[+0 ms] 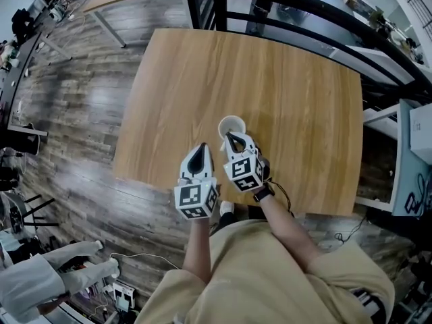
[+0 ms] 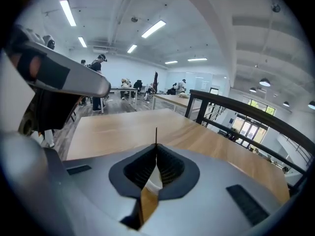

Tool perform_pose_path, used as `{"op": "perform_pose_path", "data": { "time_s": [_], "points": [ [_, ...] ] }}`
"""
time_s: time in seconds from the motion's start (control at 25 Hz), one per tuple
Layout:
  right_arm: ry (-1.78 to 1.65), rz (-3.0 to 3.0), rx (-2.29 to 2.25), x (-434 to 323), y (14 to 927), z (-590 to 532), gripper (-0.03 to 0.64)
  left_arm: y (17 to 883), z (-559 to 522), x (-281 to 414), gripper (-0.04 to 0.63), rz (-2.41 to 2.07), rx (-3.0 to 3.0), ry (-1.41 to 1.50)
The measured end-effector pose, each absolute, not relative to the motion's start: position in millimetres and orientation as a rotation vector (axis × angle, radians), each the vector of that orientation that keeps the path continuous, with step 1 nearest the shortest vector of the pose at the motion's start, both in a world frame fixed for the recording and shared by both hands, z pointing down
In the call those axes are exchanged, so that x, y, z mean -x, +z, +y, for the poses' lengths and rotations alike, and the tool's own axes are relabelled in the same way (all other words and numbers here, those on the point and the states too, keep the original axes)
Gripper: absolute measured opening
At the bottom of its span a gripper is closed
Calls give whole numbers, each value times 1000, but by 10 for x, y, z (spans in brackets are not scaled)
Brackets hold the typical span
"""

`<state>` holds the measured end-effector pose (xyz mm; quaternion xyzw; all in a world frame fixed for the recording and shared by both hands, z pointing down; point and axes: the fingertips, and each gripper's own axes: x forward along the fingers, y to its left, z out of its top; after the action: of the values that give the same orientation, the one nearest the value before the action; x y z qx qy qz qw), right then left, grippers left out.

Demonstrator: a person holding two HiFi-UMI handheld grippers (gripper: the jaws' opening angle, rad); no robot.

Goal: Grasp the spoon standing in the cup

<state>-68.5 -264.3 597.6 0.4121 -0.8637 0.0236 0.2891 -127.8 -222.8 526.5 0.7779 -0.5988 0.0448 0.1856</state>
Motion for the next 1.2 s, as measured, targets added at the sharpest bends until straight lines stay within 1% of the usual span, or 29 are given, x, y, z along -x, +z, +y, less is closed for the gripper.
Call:
{"op": "perform_pose_path", "data": {
  "time_s": [0.44,0.88,1.2],
  "points": [
    [7,-2394,-1268,272,5229,-2414,17,4925,-2167,994,5,-1670,-2334,132],
    [-7,-2492,-1555,-314,4262,-2264,17,4094,-2004,676,5,-1704,-2569,116],
    [-49,-2544,-1742,-678,3694,-2094,17,3631,-1842,616,5,-1757,-2634,61]
  ]
}}
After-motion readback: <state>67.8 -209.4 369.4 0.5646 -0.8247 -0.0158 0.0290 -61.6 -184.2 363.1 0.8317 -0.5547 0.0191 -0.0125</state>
